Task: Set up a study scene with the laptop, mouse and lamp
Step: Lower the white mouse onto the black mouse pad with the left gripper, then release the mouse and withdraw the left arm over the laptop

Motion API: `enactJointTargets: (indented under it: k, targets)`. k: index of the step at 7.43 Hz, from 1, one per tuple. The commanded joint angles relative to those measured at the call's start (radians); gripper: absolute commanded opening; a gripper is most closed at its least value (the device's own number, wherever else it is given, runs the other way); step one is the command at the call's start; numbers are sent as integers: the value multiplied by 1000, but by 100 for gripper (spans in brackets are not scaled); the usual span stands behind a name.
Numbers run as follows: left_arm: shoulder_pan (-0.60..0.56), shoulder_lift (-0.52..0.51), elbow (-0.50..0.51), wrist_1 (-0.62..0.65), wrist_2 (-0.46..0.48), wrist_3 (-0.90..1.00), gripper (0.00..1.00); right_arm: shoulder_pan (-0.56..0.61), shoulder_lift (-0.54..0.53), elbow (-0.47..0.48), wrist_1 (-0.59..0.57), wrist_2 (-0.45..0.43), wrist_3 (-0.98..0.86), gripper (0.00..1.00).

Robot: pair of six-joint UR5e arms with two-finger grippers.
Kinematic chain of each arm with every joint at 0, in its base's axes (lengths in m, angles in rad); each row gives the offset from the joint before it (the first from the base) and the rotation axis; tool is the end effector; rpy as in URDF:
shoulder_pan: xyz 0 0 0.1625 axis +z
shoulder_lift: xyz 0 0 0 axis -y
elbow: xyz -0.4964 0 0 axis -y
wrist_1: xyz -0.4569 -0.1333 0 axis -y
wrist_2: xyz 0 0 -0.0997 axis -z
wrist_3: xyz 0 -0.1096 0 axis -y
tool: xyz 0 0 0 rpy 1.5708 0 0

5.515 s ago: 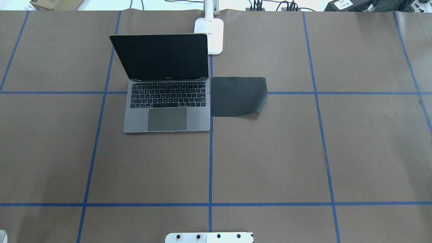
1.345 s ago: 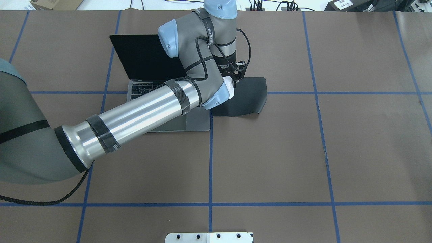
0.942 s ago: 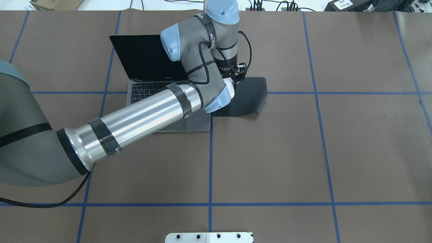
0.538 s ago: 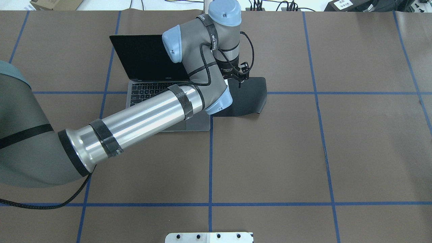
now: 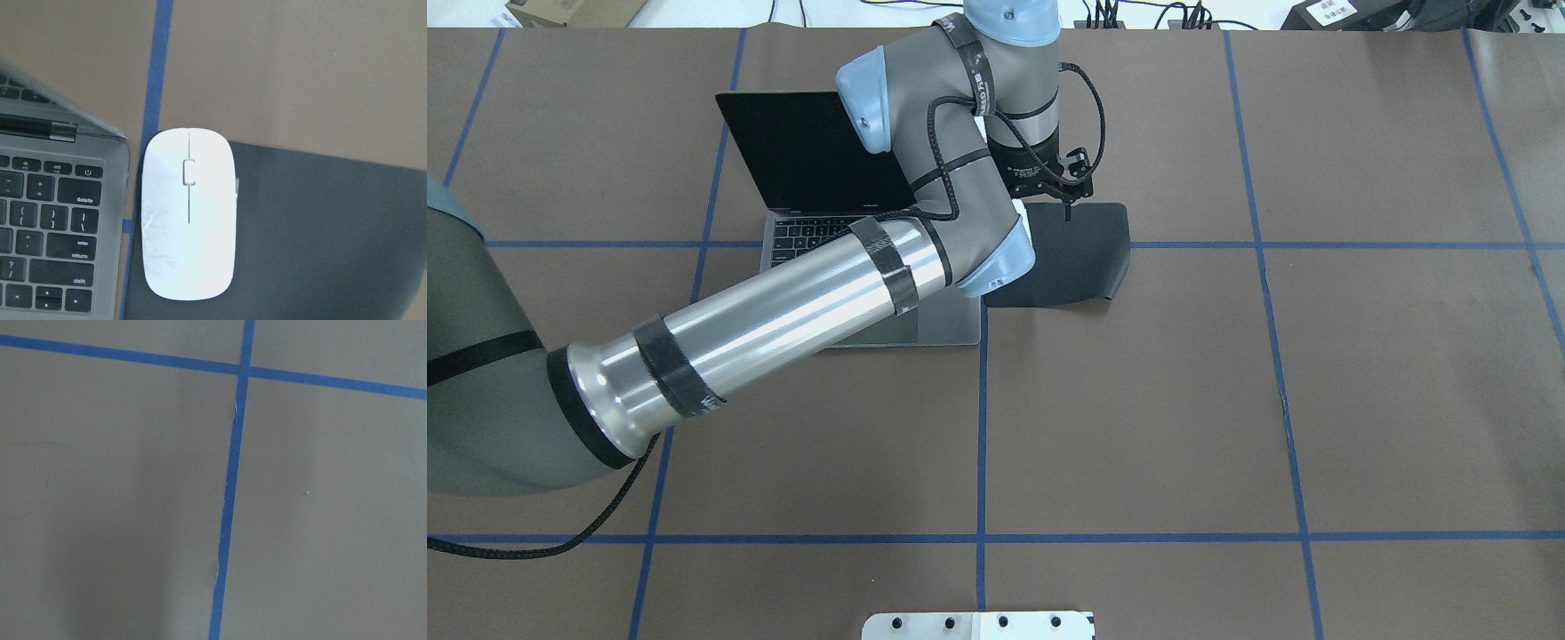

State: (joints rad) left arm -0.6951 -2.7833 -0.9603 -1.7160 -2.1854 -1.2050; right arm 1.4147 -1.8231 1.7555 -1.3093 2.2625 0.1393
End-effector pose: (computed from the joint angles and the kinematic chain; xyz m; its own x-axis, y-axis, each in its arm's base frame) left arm 0.7042 -0.6786 0.0758 0.6056 -0.1245 -0.7859 0.0061 0.9884 -0.1519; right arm -0.0067 -0.4505 0.7377 0.7557 -0.1042 0.6466 0.0481 0.9934 0.1039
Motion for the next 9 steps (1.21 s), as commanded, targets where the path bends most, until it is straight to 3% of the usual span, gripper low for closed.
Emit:
enactJointTargets:
  k: [1,3,5,9]
  targets:
    - [-56,156,-302,169,-68,118,99,0,25,-24,5,0,-1,100]
    - [-133,397,-644,332,-70,329,99,0,30,-24,7,0,-9,100]
    - [-261,583,-837,462,-65,590,99,0,66,-36,4,2,-7,100]
    - [-564,870,-861,467,-70,1172,99,0,223,-146,-2,3,-15,100]
